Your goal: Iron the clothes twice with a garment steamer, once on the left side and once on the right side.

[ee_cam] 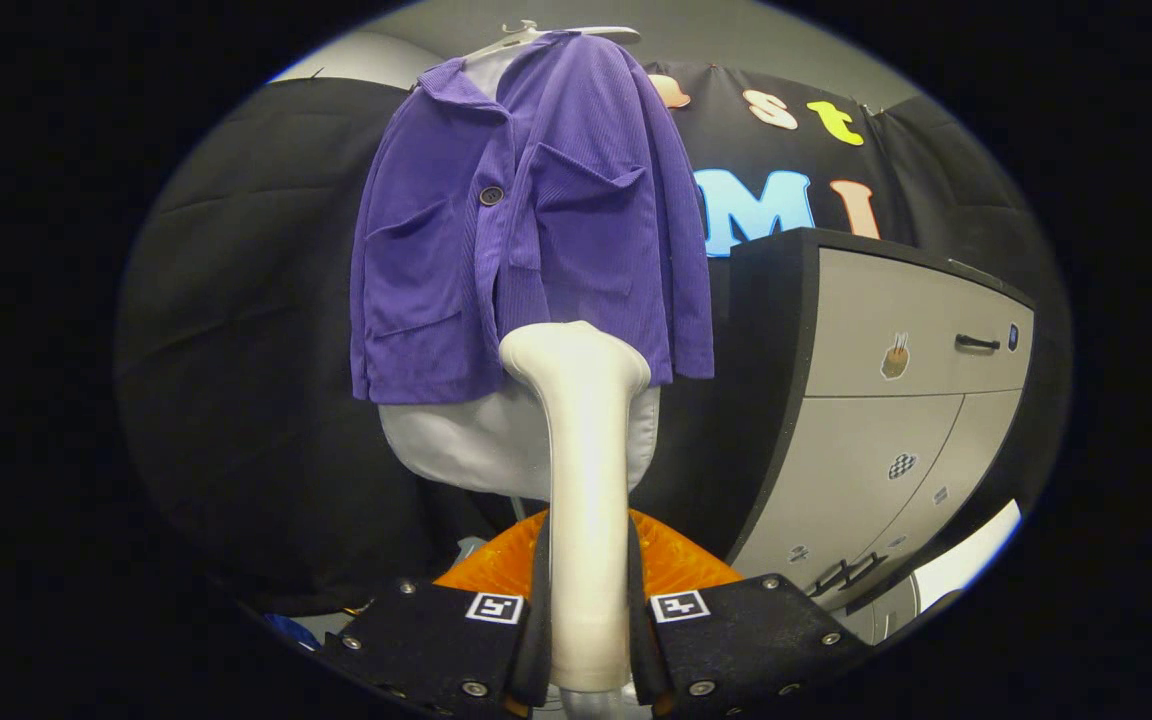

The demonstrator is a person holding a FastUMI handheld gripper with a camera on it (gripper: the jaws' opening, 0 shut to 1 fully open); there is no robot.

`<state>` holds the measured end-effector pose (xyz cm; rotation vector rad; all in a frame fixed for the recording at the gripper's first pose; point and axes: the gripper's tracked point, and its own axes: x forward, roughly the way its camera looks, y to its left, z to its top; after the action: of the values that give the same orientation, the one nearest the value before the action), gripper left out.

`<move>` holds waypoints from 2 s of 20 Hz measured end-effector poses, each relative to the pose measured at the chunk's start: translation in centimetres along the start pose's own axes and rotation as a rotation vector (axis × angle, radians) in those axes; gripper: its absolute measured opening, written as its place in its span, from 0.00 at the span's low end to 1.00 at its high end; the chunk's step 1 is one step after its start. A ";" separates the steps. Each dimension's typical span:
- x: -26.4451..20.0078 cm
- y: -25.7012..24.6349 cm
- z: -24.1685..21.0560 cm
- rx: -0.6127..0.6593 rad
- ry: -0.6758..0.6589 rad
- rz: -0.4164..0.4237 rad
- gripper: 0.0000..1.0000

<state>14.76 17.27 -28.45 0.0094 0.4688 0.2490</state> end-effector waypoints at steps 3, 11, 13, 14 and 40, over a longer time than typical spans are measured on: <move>-0.5 0.0 -1.8 0.013 0.054 -0.019 0.32; -6.1 2.4 4.0 -0.007 -0.074 0.011 0.32; -7.3 3.4 7.6 -0.020 -0.147 0.033 0.32; -8.0 3.9 9.5 -0.023 -0.194 0.041 0.32; -6.9 16.3 43.2 -0.053 -0.618 0.162 0.31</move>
<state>24.31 33.53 14.29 0.0706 -0.1552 0.3992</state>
